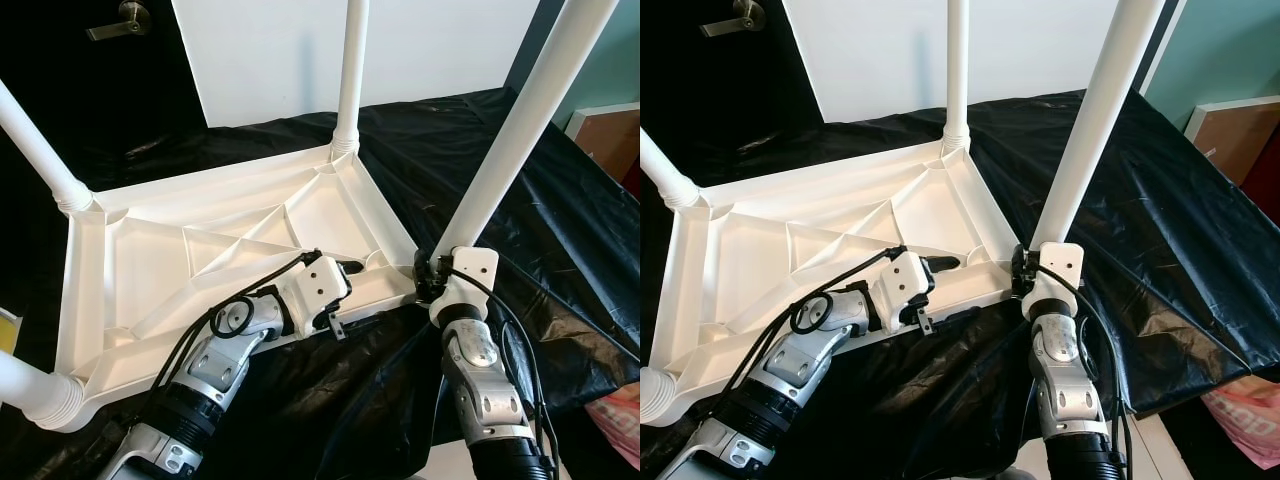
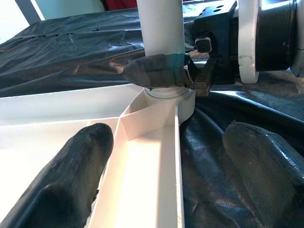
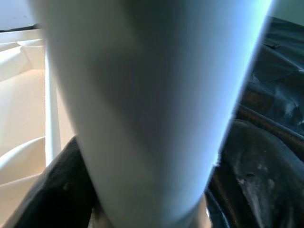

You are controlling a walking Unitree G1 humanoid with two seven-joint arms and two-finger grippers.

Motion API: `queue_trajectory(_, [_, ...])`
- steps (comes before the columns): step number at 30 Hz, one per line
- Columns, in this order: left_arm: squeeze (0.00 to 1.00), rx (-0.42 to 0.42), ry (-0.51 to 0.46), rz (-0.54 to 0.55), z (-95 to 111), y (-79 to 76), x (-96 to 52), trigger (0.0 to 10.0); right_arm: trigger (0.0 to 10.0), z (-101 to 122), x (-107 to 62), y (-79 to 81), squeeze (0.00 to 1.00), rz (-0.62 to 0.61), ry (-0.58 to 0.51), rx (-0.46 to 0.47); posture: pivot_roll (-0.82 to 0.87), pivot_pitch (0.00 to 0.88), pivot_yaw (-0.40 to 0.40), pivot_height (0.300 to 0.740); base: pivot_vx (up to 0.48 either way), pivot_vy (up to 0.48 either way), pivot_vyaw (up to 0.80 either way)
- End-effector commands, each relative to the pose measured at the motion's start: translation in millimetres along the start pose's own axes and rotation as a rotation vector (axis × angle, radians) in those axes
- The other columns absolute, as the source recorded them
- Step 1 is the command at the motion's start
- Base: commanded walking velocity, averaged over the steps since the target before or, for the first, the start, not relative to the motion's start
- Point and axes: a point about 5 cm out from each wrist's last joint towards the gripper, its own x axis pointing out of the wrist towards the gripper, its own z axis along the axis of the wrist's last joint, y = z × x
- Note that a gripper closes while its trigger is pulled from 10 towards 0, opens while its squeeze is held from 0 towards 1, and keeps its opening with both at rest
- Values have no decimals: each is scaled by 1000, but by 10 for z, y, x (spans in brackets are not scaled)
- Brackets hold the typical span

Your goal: Building children table

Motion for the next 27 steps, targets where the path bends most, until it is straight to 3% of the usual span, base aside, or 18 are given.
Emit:
queue_trajectory(1, [0,-1,2,-26,-5,-27,-8,10000,10000,-32,-23,-47,1000,-2,12,0,0,75,-17,740,0,0,0])
queue_trajectory(2, [0,-1,2,-26,-5,-27,-8,10000,10000,-32,-23,-47,1000,-2,12,0,0,75,-17,740,0,0,0])
queue_trajectory(3, [0,0,2,-30,-6,-30,-8,10000,10000,10,-18,-112,1000,81,-22,-14,-6,71,-12,740,0,0,0])
queue_trajectory(11, [0,1,4,-40,-9,-39,-6,10000,10000,79,15,-248,1000,214,-59,-23,-9,71,-11,740,0,0,0])
queue_trajectory(12, [0,0,4,-42,-9,-43,-5,10000,10000,95,27,-253,302,268,-60,-17,-12,73,-9,740,0,0,0])
queue_trajectory(13, [0,-1,3,-44,-10,-46,-5,10000,10000,105,35,-252,0,313,-61,-17,-13,73,-10,740,0,0,0])
queue_trajectory(19, [0,-3,4,-46,-10,-50,-7,10000,10000,136,68,-249,0,419,-68,-37,-12,77,-7,740,0,0,0])
queue_trajectory(20, [0,-5,4,-48,-9,-53,-13,10000,10000,150,112,-226,0,516,-63,-72,-12,80,-1,740,0,0,0])
queue_trajectory(27, [0,-12,9,-58,-9,-61,-28,10000,10000,154,176,-209,0,612,-55,-112,-7,82,5,740,0,0,0])
